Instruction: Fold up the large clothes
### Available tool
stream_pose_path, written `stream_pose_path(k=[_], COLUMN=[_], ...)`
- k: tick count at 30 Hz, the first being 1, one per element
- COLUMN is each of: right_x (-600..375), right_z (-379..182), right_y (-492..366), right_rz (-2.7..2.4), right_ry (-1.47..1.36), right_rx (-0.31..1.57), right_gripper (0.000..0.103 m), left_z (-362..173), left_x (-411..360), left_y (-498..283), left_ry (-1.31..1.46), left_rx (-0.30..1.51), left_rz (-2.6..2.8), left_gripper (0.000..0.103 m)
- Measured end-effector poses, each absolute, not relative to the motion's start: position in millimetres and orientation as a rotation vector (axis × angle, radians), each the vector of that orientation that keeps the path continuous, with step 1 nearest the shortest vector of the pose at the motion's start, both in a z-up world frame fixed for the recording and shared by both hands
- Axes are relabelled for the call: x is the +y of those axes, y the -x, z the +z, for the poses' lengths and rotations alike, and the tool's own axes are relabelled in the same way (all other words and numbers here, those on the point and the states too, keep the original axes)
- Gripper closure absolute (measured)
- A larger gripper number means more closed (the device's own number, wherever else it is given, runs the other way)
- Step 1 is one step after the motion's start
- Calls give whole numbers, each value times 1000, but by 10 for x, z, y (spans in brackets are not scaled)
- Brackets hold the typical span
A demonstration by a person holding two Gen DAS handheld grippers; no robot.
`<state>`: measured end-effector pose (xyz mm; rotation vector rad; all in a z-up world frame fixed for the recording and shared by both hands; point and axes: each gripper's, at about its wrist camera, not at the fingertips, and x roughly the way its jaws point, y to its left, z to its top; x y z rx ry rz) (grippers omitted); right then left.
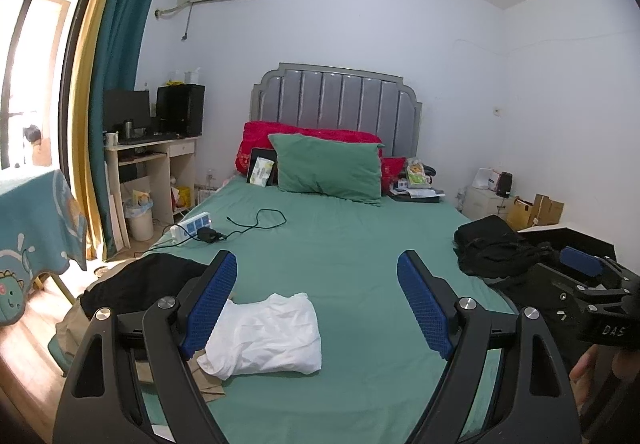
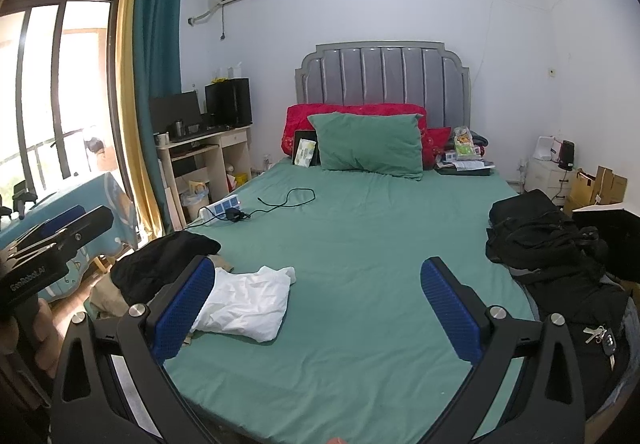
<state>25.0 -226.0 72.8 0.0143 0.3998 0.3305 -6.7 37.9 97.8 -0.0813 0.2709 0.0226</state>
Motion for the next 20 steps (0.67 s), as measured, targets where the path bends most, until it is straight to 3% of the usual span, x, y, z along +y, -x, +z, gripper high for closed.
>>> stream_pose_path(k=[20], right_x=[-2259], right_z=[715], right_y=[-265], right_rz=[323], right_ry=[-13], right_rx=[406], right_gripper=[1], left_z=[942], left_x=[373], left_y=[56], left_ry=[72], left_rx=[277], left_rz=[-11], left_gripper=[18])
